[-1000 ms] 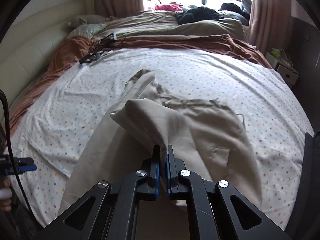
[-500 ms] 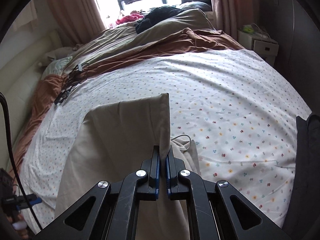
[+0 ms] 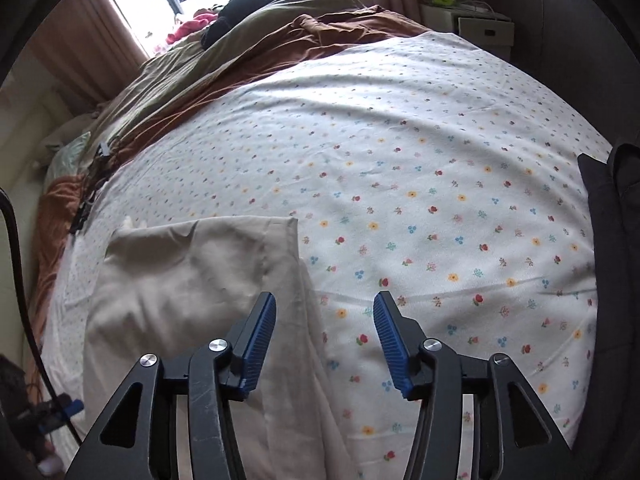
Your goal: Fold large clothes
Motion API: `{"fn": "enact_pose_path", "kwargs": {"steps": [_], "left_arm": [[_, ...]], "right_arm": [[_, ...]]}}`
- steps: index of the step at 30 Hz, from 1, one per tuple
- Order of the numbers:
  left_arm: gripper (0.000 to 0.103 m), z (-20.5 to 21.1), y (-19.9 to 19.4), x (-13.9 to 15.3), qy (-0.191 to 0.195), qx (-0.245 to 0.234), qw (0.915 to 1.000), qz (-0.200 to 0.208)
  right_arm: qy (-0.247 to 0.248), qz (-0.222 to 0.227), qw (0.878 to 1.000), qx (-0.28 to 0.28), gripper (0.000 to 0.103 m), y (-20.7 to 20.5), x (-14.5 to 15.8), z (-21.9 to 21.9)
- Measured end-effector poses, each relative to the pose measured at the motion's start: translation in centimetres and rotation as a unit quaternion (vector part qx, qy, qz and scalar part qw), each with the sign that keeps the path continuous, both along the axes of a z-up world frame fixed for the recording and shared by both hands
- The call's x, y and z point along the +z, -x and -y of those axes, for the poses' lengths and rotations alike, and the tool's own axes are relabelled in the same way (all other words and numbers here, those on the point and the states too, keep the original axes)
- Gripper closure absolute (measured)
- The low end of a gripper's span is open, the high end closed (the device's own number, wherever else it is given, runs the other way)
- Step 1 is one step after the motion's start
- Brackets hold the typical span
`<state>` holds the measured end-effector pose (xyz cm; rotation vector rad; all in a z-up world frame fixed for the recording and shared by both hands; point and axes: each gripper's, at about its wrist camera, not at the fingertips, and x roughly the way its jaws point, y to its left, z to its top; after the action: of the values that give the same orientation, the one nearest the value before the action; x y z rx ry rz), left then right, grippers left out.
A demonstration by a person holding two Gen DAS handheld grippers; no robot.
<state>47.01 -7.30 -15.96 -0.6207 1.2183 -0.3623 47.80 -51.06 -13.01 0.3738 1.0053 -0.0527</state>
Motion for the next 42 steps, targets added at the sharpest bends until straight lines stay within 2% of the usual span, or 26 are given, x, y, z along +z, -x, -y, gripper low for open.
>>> {"fn": "enact_pose_path", "kwargs": {"steps": [3,5,6,9,14,16,19,25,29,32,34,36,39,42], "left_arm": [[0.045,1.5,-1.8,0.3,-0.013,-0.009,0.9998,0.009],[0.035,2.9,-3.0,0.2,-0.014,-0.026,0.9995,0.010],[0.035,3.7,-3.5,0.1,-0.021,-0.039,0.9990,0.012],[0.035,5.7,-4.8,-0.3,-0.040,-0.063,0.9971,0.014],[0.035,7.3,-7.2,-1.0,-0.065,-0.073,0.9951,0.018],[0.035,7.7,-8.3,-1.2,-0.070,-0.072,0.9948,0.020],[0.035,8.3,-10.0,-1.2,-0.080,-0.072,0.9938,0.030],[0.046,9.5,-13.1,-1.2,-0.111,-0.068,0.9906,0.042],[0.050,9.9,-14.5,-0.3,-0.129,-0.062,0.9880,0.058],[0.051,8.9,-14.2,0.9,-0.111,-0.044,0.9905,0.069],[0.051,8.5,-13.4,1.3,-0.096,-0.044,0.9923,0.065],[0.051,8.4,-12.6,1.3,-0.098,-0.047,0.9921,0.062],[0.051,8.3,-11.5,0.8,-0.095,-0.054,0.9929,0.047],[0.051,7.9,-10.3,0.0,-0.092,-0.056,0.9938,0.027]], "right_arm": [[-0.003,-0.018,0.999,0.034,0.040,-0.8,-1.1,-1.4],[0.013,-0.040,0.997,0.058,0.040,-1.7,-2.3,-2.6],[0.022,-0.046,0.997,0.065,0.040,-2.1,-2.9,-3.0],[0.025,-0.057,0.996,0.057,0.040,-3.2,-4.1,-2.8],[0.040,-0.057,0.997,0.033,0.043,-5.0,-4.6,-1.2],[0.036,-0.060,0.997,0.036,0.048,-5.6,-4.9,-0.6],[0.032,-0.060,0.997,0.041,0.049,-6.2,-5.5,-0.4],[0.024,-0.058,0.998,0.030,0.049,-7.4,-5.7,0.2],[-0.017,-0.048,0.999,0.014,0.049,-7.3,-4.6,1.8],[-0.057,-0.029,0.997,0.032,0.049,-6.0,-3.2,2.6],[-0.084,-0.031,0.995,0.040,0.043,-4.9,-3.0,3.1],[-0.113,-0.035,0.992,0.044,0.038,-3.9,-3.5,3.5],[-0.185,-0.045,0.980,0.051,0.037,-2.5,-5.2,4.1],[-0.211,-0.059,0.974,0.053,0.037,-1.5,-6.8,4.3]]}}
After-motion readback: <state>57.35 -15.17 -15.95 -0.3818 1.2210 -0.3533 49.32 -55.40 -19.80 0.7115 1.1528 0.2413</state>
